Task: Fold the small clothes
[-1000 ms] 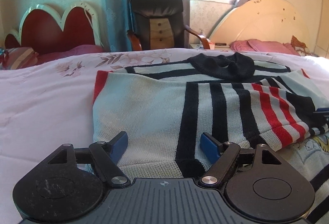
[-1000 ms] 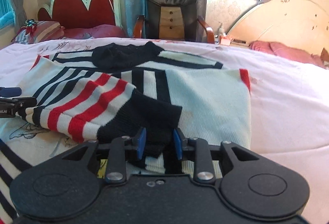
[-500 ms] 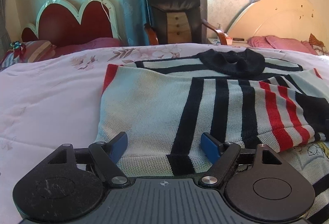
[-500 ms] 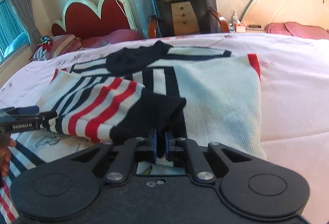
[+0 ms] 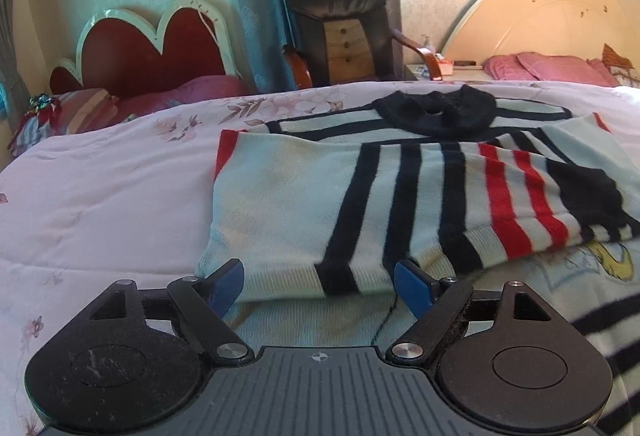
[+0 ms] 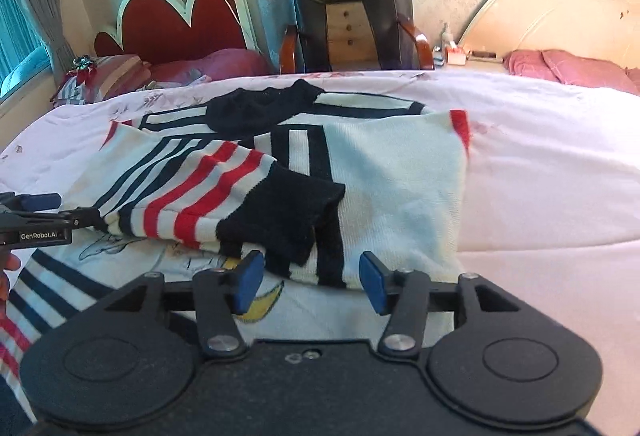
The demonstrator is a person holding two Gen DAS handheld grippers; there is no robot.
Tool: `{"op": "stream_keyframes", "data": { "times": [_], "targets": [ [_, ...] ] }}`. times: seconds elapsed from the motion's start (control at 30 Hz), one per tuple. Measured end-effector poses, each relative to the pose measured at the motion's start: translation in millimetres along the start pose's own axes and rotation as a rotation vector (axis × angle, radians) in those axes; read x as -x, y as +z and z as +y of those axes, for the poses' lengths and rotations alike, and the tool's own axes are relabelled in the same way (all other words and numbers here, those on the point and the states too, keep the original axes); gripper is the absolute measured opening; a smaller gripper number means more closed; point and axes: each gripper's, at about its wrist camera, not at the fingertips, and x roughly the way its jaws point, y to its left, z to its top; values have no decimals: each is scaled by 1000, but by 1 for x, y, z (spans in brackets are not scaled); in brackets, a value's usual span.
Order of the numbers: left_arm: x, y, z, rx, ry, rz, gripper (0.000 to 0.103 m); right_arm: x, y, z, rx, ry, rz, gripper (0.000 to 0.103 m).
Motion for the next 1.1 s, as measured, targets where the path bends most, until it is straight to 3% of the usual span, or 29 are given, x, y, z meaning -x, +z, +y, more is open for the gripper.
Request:
{"op": "stream_keyframes", "data": {
  "times": [0.07, 0.17, 0.43, 0.57, 0.63, 0.7, 0.77, 0.9, 1.03, 1.1],
  "targets": [
    [13, -10, 2, -13, -4, 2, 84, 14, -9, 1, -11, 0, 6, 51],
    [34, -28, 8, -29, -11, -4, 95, 34, -25, 6, -21, 2, 15, 51],
    [86, -81, 52, 21, -37, 20, 95, 86, -69, 34, -66, 0, 2, 51],
    [113, -118, 77, 49, -87, 38, 94, 114, -94, 42, -88, -15, -5, 51],
    [127, -137, 91, 90, -118, 40, 84, 127, -106, 41, -103, -30, -1, 51],
    [136, -158, 109, 162, -166, 69, 71, 140, -120, 39, -122, -41, 2, 51],
    [142, -175, 125, 237, -212, 95, 71, 152, -134, 35, -161, -42, 6, 50],
    [143, -208, 140, 417, -463, 143, 71, 166, -163, 18, -313, -7, 18, 50],
    [131, -227, 147, 603, -662, 183, 70, 164, -190, -4, -522, 80, 30, 47],
    [123, -232, 144, 655, -715, 187, 69, 156, -202, -12, -610, 144, 48, 46]
  ]
}}
